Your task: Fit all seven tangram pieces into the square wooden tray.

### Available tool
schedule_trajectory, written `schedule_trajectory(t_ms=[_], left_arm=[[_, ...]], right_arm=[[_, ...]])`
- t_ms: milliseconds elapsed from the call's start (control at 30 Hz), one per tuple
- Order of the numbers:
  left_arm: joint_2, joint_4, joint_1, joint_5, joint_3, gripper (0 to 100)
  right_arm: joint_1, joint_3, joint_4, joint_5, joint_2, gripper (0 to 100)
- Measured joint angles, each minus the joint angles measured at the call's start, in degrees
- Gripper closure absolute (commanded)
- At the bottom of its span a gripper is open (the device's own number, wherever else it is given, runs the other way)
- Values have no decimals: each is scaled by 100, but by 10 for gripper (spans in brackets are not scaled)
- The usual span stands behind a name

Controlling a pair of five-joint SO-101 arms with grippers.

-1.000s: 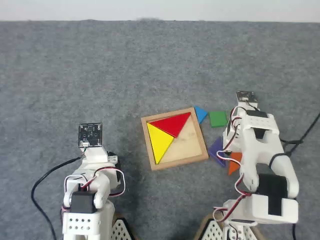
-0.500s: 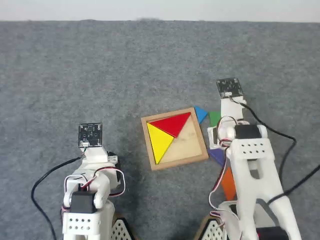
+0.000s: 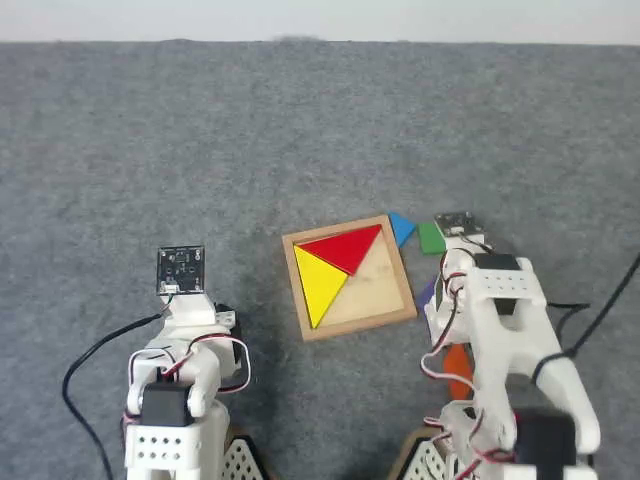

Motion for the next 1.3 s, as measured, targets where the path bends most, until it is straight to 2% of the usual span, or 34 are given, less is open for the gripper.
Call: schedule_trajectory(t_ms=[133,433,833,1000,1067,1200,1300], left_arm=[[0,0,0,0,0,986],[0,0,0,0,0,986],[0,0,0,0,0,986],[0,0,0,0,0,986],[0,0,0,0,0,986],[0,0,0,0,0,986],[0,0,0,0,0,986]], right_arm=[[-53,-44,114,440,246,716],[-70,-220,202,870,651,720],[-62,-308,281,2180,879,721],[-35,-440,554,2470,949,723],[-26,-466,589,2637,985,757],[44,-466,589,2743,993,890],[88,-466,448,2760,1002,930]])
